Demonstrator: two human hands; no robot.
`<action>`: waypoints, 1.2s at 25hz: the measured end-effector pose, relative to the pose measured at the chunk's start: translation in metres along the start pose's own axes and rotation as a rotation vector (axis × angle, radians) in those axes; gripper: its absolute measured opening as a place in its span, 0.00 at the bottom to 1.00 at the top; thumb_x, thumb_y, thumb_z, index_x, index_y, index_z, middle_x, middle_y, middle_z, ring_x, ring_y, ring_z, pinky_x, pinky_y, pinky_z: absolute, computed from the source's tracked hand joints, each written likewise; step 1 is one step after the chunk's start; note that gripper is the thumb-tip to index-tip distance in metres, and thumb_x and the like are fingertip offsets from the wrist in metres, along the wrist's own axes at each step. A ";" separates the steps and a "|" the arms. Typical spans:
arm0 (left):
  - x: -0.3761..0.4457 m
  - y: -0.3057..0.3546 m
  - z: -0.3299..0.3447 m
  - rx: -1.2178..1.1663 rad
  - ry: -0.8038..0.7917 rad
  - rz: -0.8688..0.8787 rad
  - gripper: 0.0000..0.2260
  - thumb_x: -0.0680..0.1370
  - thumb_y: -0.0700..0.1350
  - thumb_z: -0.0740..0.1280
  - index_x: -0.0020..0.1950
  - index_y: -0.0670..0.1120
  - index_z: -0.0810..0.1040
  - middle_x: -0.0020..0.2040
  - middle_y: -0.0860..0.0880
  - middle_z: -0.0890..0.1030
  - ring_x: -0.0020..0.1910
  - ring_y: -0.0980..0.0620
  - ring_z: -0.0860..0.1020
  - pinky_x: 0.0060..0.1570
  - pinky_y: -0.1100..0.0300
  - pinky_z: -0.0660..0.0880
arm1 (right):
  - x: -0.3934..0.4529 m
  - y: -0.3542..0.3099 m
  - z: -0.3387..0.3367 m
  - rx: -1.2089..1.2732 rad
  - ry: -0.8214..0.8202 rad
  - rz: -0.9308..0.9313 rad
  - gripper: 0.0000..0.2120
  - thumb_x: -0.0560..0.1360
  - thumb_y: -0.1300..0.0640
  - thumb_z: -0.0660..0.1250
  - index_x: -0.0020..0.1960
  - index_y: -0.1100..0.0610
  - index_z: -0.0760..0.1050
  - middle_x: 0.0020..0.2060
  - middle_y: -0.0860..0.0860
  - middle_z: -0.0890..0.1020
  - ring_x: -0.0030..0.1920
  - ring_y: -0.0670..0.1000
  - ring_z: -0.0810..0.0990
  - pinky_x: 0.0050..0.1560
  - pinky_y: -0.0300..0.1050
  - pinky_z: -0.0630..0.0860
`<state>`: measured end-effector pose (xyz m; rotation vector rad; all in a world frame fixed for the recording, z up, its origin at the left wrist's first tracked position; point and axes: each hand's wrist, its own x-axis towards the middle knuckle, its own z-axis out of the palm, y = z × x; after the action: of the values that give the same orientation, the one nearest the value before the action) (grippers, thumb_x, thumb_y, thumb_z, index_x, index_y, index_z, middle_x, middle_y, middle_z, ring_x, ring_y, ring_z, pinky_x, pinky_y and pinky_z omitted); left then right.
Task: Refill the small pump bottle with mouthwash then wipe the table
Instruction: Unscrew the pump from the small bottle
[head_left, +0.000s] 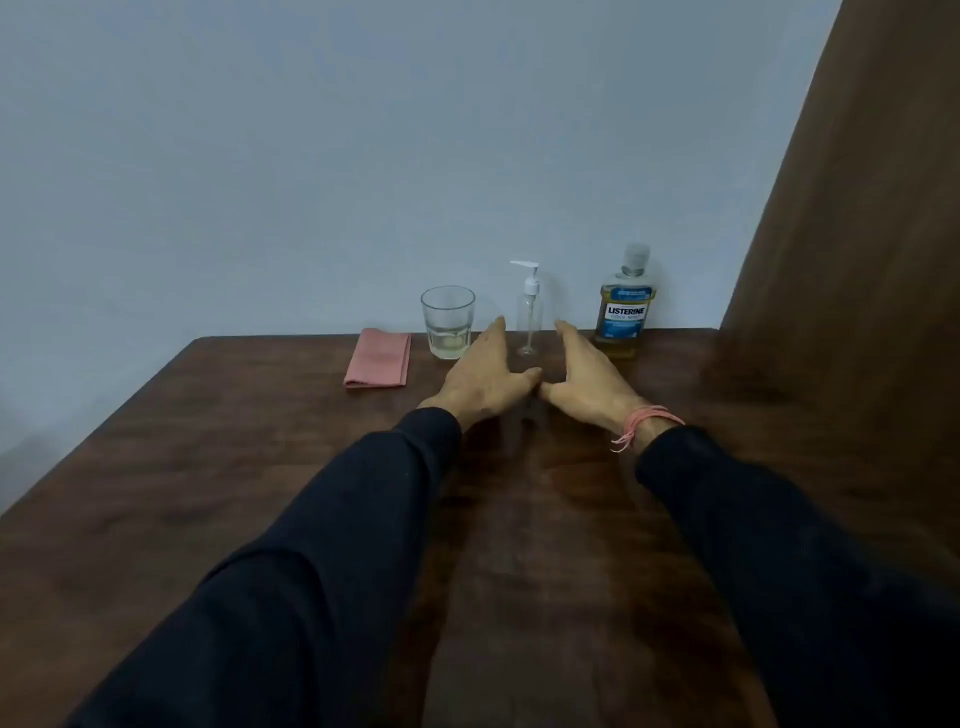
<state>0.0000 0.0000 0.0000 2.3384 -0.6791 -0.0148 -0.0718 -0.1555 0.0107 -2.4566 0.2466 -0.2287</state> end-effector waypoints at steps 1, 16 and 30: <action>0.011 -0.002 0.003 -0.027 0.005 -0.010 0.44 0.84 0.51 0.74 0.92 0.40 0.54 0.90 0.41 0.65 0.89 0.41 0.65 0.80 0.50 0.67 | 0.012 0.001 0.001 0.028 0.000 0.011 0.54 0.76 0.58 0.80 0.90 0.53 0.49 0.88 0.56 0.61 0.86 0.59 0.63 0.84 0.56 0.66; -0.008 -0.012 -0.004 -0.055 0.163 0.080 0.18 0.81 0.61 0.79 0.65 0.51 0.86 0.54 0.58 0.86 0.50 0.62 0.83 0.56 0.58 0.81 | -0.003 0.003 0.005 0.375 -0.080 -0.061 0.34 0.78 0.67 0.76 0.79 0.51 0.70 0.72 0.50 0.82 0.68 0.50 0.84 0.70 0.53 0.82; -0.161 -0.010 -0.020 -0.330 0.087 0.052 0.16 0.73 0.61 0.86 0.55 0.57 0.88 0.52 0.61 0.90 0.55 0.65 0.87 0.60 0.62 0.78 | -0.137 -0.041 0.019 0.689 0.227 -0.275 0.15 0.76 0.51 0.83 0.61 0.47 0.87 0.54 0.46 0.90 0.58 0.50 0.88 0.55 0.54 0.86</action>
<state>-0.1305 0.0951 -0.0184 1.9936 -0.6412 -0.0015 -0.1950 -0.0811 0.0077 -1.7695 -0.0742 -0.6031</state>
